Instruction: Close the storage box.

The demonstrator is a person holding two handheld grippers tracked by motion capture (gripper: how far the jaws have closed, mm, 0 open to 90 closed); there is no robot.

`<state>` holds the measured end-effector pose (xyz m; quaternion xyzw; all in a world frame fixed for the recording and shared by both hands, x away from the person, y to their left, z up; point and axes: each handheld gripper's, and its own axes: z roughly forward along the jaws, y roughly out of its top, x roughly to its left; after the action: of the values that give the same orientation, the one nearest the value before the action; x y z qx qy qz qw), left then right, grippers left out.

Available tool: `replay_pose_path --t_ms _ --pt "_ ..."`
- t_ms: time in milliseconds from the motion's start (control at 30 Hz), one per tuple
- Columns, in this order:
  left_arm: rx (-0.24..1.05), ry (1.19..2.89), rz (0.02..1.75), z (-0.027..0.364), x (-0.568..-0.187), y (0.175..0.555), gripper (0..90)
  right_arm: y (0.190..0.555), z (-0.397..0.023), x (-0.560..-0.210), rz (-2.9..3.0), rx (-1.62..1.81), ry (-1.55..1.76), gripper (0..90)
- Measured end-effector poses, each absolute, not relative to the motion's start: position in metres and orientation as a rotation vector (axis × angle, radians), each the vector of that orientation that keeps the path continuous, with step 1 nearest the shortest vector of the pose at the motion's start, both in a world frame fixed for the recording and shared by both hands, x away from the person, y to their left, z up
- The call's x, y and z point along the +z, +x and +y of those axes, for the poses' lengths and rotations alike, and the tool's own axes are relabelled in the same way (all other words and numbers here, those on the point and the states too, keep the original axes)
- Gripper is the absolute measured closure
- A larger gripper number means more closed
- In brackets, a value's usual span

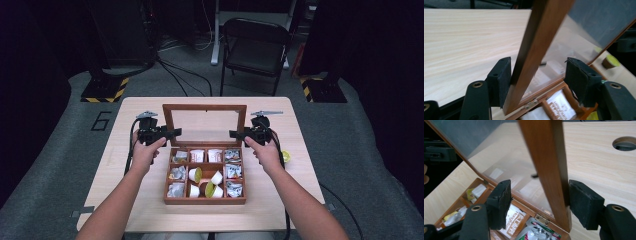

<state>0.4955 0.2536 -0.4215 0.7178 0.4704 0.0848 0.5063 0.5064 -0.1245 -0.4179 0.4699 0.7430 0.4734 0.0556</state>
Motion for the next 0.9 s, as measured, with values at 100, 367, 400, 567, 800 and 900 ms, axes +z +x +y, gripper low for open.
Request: replay_pose_path --t_ms 100,367,400,567,800,900 --pt "0.222 1.742 1.105 0.251 -0.416 0.49 38.2 0.502 -0.122 -0.414 2.262 1.442 1.395 36.7" --pt "0.243 1.768 1.06 0.252 -0.41 0.481 37.5 0.494 -0.122 -0.408 2.26 1.455 1.368 36.6" --pt "0.247 1.761 1.053 0.253 -0.408 0.48 37.2 0.494 -0.122 -0.408 2.261 1.456 1.364 36.5" --pt "0.222 1.753 1.029 0.255 -0.403 0.473 34.6 0.488 -0.123 -0.403 2.271 1.462 1.333 35.9" --pt "0.195 1.766 1.002 0.258 -0.405 0.464 33.6 0.476 -0.122 -0.399 2.295 1.436 1.315 33.8" --pt "0.208 1.776 0.992 0.258 -0.406 0.46 33.6 0.472 -0.123 -0.398 2.301 1.439 1.302 33.2"
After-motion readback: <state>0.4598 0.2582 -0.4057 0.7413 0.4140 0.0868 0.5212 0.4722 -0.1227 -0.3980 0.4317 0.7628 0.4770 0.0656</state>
